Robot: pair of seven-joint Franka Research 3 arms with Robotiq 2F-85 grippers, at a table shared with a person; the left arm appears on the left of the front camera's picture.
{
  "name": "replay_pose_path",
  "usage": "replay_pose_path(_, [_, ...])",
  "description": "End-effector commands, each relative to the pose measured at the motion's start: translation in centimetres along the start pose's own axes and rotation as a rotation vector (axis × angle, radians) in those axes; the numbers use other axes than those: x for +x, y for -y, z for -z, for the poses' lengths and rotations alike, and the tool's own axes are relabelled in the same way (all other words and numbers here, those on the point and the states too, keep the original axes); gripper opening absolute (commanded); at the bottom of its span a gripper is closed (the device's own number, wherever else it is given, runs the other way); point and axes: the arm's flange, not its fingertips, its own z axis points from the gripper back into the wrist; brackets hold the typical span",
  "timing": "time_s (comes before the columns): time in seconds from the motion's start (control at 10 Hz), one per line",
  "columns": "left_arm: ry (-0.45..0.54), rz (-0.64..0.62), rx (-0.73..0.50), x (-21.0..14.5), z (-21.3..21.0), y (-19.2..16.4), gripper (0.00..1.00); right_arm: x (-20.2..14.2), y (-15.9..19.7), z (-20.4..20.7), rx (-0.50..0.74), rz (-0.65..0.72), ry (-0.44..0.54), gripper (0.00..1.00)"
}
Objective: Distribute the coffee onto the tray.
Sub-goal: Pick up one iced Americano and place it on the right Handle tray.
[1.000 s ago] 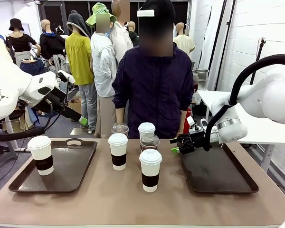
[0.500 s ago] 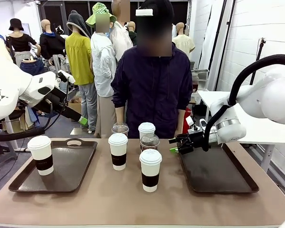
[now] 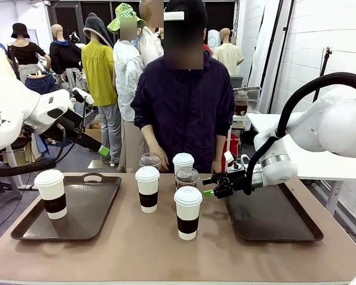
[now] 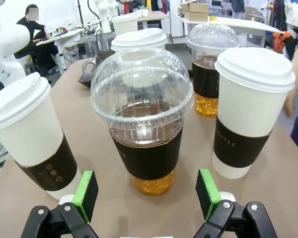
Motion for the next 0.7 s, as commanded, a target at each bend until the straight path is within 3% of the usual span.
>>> replay_pose_path(0.0, [0.002, -0.003, -0.007, -0.1, 0.0, -0.2, 1.0, -0.4, 1.1, 0.9, -0.019, -0.028, 0.019, 1.0])
replay_pose_path(0.6, [0.002, -0.003, -0.007, -0.1, 0.0, -0.2, 1.0, -0.7, 2.0, 2.8, 0.036, -0.015, 0.056, 1.0])
